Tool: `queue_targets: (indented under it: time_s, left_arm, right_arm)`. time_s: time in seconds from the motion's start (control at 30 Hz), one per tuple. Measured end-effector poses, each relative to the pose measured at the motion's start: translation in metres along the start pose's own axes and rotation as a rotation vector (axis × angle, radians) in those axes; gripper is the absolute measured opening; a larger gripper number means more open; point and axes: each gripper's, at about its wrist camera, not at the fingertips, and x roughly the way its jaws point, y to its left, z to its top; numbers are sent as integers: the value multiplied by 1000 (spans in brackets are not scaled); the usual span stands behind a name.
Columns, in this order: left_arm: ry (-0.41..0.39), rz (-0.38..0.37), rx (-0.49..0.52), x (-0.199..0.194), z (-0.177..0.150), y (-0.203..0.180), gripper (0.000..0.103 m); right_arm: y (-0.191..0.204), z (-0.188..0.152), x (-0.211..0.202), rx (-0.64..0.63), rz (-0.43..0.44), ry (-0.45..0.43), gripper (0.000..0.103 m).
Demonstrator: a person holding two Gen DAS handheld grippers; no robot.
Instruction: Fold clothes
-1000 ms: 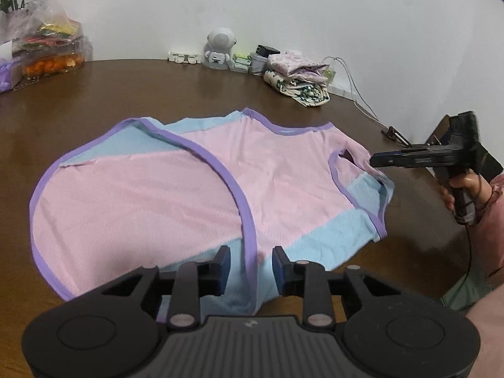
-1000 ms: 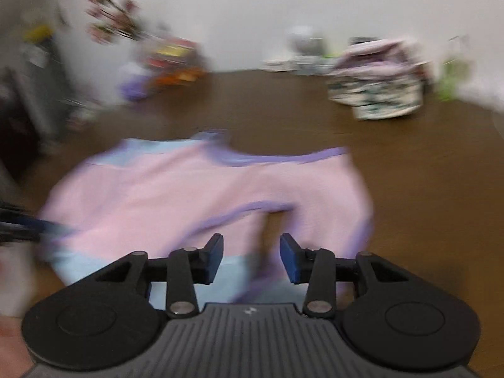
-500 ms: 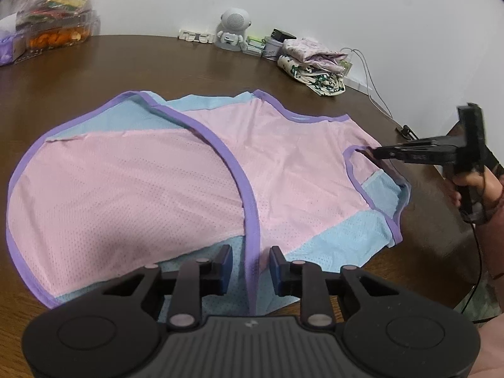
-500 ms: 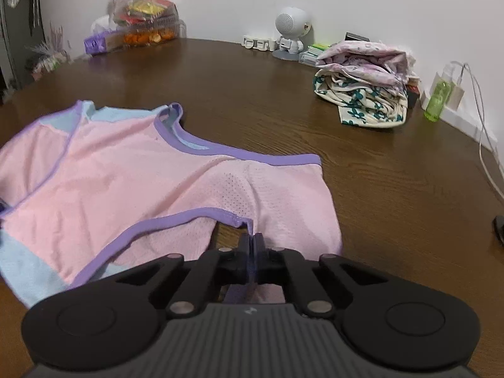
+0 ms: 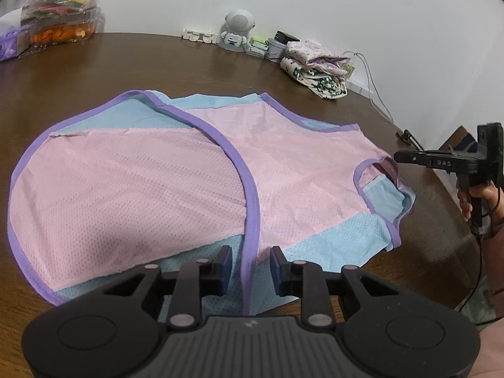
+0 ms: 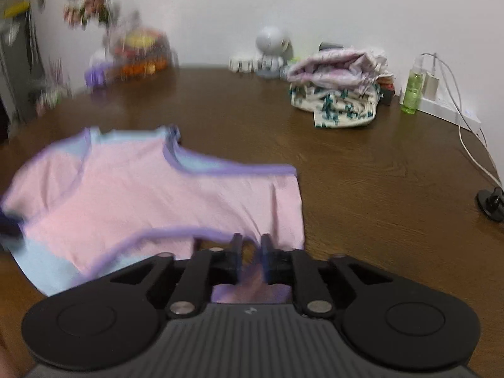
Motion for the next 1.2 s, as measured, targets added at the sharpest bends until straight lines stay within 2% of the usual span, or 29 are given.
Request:
queue_targets:
  time_s: [0.1, 0.17, 0.3, 0.47, 0.57, 0.63, 0.73, 0.8, 0.83, 0.87, 1.07, 1.2]
  left_arm:
    - [-14, -13, 14, -2, 2, -4, 25]
    - [-12, -9, 31, 0, 3, -8, 25]
    - [7, 15, 44, 5, -1, -10, 24]
    - [0, 10, 31, 4, -4, -6, 24]
    - [-1, 10, 40, 4, -5, -6, 25]
    - [-1, 9, 45, 4, -5, -6, 26]
    - [-4, 8, 47, 4, -5, -6, 26]
    - [-7, 4, 43, 4, -6, -5, 26]
    - [-9, 1, 39, 4, -6, -4, 26]
    - [-10, -2, 35, 4, -6, -4, 26]
    - [-12, -4, 34, 4, -7, -3, 26]
    - [-14, -2, 39, 4, -7, -2, 26]
  right_arm:
    - [12, -1, -5, -11, 39, -24, 19]
    - [21, -3, -1, -64, -13, -17, 25]
    - [18, -5, 15, -74, -85, 14, 25]
    - [-2, -14, 25, -27, -161, 70, 17]
    - [-9, -17, 16, 28, -101, 36, 21]
    - [-4, -16, 13, 6, -90, 24, 31]
    - [6, -14, 15, -48, -99, 23, 33]
    - [11, -12, 23, -79, -108, 40, 30]
    - [14, -12, 27, -96, -109, 49, 20]
    - [16, -12, 29, -114, -106, 58, 3]
    - [9, -11, 7, -146, -170, -26, 2]
    - [0, -15, 3, -135, -175, -24, 2]
